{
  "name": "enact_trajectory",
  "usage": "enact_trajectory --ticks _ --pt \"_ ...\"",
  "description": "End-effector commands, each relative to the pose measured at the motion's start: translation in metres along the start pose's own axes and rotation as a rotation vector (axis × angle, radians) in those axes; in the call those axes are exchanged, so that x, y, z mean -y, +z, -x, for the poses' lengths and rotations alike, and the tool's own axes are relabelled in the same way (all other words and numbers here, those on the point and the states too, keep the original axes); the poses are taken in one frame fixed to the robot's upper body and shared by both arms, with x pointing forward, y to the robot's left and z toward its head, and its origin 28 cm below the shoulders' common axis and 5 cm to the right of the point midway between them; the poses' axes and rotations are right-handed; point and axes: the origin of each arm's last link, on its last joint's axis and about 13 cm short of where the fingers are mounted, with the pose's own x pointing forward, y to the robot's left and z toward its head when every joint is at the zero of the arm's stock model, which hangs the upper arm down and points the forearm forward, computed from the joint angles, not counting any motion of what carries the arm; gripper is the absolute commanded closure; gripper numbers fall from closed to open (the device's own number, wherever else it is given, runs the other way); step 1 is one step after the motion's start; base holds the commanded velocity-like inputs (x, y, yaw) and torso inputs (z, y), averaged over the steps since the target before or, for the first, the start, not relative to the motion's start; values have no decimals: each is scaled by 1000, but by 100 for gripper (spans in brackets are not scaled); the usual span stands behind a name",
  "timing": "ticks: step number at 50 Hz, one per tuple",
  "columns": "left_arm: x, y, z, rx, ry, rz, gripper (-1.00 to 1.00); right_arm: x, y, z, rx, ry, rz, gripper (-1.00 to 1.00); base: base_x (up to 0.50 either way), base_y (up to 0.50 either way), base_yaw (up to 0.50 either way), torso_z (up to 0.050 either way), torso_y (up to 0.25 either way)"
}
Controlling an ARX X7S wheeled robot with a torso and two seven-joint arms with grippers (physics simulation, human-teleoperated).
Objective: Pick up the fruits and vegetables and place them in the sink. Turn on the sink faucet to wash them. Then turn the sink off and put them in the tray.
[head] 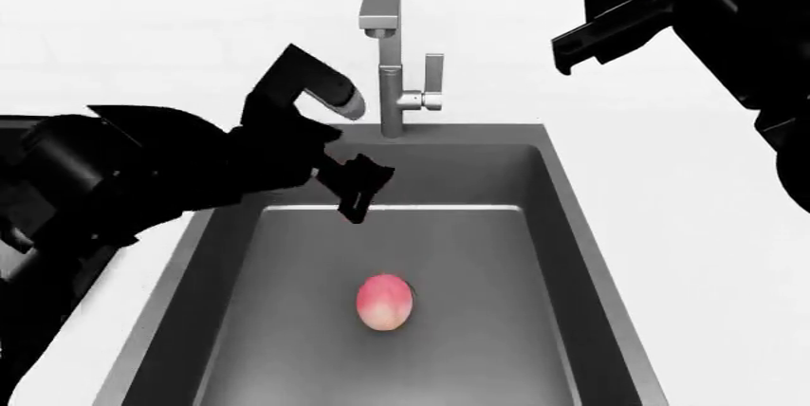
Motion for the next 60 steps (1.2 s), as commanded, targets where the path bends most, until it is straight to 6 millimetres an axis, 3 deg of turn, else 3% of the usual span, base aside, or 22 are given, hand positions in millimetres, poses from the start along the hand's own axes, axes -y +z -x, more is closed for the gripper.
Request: enact_trajectory --ticks 1,15,25,36,47,60 --pt "-22 10 51 169 183 123 -100 2 3 0 20 12 10 100 0 0 0 0 0" --pt "-41 12 86 267 351 199 -100 -3 10 5 31 129 43 100 0 0 0 0 0" --pt "-49 28 98 354 416 212 -100 -12 9 14 -75 400 124 100 0 0 0 0 0" --pt "-48 36 101 389 420 206 -100 -33 -13 19 -204 649 160 100 0 0 0 0 0" --pt "-47 42 100 414 403 192 -100 -56 -52 -2 -346 848 214 100 0 0 0 0 0" --pt "-43 49 106 424 399 169 -100 -74 -100 -56 -427 845 103 100 0 0 0 1 0"
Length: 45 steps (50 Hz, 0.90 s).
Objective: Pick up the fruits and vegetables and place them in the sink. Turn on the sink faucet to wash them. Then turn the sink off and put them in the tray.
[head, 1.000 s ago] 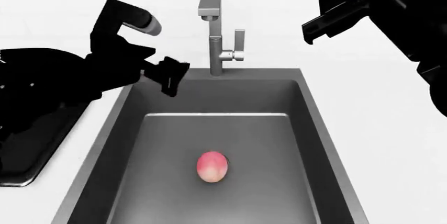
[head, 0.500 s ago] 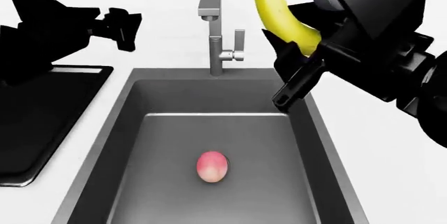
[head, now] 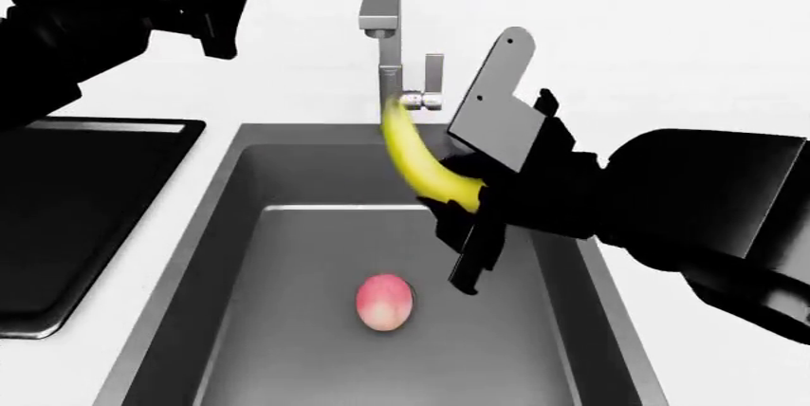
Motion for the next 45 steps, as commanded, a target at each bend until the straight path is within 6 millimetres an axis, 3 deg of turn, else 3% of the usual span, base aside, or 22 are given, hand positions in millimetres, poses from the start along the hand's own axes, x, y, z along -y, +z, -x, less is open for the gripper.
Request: enact_trajectory --ticks 1,19,28,34,45 --pt "3 7 4 16 -5 -13 -100 14 -24 -46 -58 59 -49 100 0 0 0 0 0" --pt "4 13 10 32 -16 -29 -100 42 -39 -73 -247 246 -71 100 0 0 0 0 1" --pt "6 13 11 35 -37 -34 -100 43 -42 -77 -284 330 -50 100 0 0 0 0 0" --pt "7 14 11 35 -40 -38 -100 43 -44 -84 -296 357 -53 100 0 0 0 0 0" --pt "8 20 18 40 -35 -49 -100 64 -41 -96 -333 341 -48 100 0 0 0 0 1"
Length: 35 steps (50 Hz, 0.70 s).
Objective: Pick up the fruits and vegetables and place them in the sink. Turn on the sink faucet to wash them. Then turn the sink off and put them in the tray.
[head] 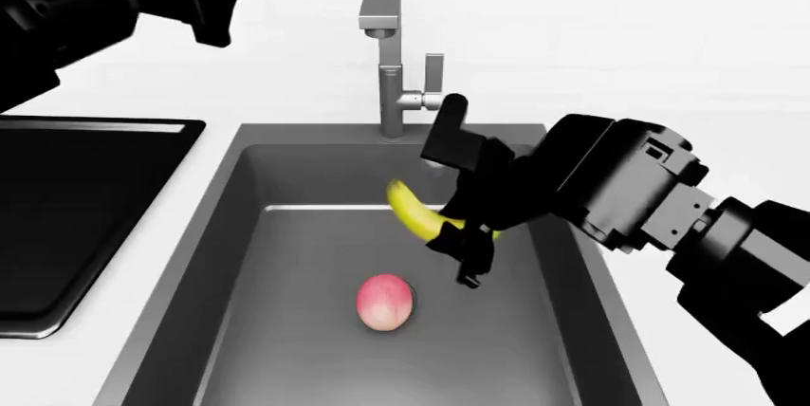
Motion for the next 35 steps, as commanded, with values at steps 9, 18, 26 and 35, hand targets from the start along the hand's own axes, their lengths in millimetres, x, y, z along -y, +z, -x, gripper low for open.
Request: enact_trajectory --ticks 9,18,26,35 --pt "1 -1 11 0 6 -1 -100 24 -1 -30 -95 85 37 100 0 0 0 0 0" --pt "4 1 13 -4 6 -8 -100 25 -4 -45 -131 157 49 100 0 0 0 0 0" --pt "5 2 21 0 11 -16 -100 34 1 -55 -129 158 57 100 0 0 0 0 -25" --pt "6 7 31 6 22 -10 -100 29 -4 -64 -133 179 59 100 3 0 0 0 -188"
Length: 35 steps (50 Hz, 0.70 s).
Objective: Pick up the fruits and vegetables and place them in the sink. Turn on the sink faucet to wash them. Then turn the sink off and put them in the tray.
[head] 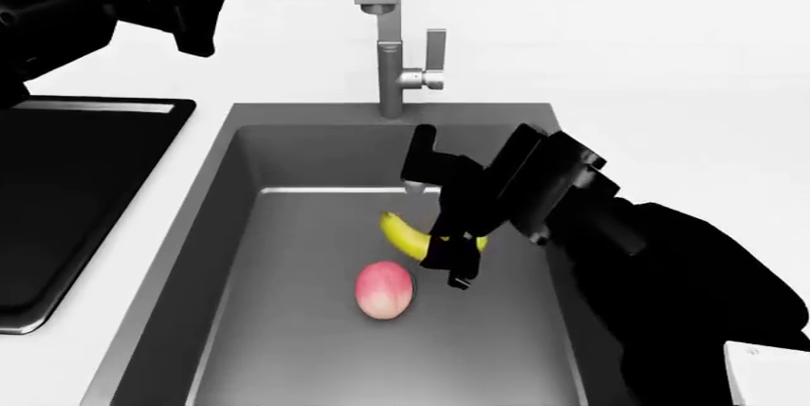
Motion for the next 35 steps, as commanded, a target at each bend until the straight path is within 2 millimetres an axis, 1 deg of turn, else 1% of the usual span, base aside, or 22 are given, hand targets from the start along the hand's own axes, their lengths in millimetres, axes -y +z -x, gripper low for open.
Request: enact_trajectory --ticks 1,11,12,17,20,22,24,26,28,30,33,35 --pt "1 4 10 6 14 3 -100 0 -1 -12 -15 31 22 100 0 0 0 0 0" --pt "4 2 12 1 6 -2 -100 -4 -8 -19 -38 29 7 100 0 0 0 0 0" --pt "4 2 12 0 8 -2 -100 -4 -10 -20 -54 31 4 -100 0 0 0 0 0" --pt "5 1 12 0 6 -2 -100 -3 -9 -16 -54 16 -1 -100 0 0 0 0 0" --pt "5 1 10 -2 -1 -5 -100 1 -4 -10 -10 -10 3 -100 0 0 0 0 0" --pt "5 1 8 -3 -7 -6 -100 4 3 -1 47 -23 3 -100 0 0 0 0 0" --pt "6 0 4 -2 -15 -4 -100 7 10 10 111 -49 2 -100 0 0 0 0 0" --pt "6 -2 1 -3 -24 -2 -100 6 17 27 195 -71 0 -100 0 0 0 0 0" --pt "6 -3 -4 -4 -34 2 -100 1 25 47 292 -108 -8 -100 0 0 0 0 0" --pt "7 -4 -8 -5 -48 2 -100 -3 32 68 412 -191 -57 -100 0 0 0 0 0" --pt "8 -4 -13 -6 -64 -1 -100 -13 33 86 502 -280 -145 -100 0 0 0 0 0" --pt "8 -4 -16 -7 -72 -2 -100 -19 30 94 538 -313 -180 -100 0 0 0 0 0"
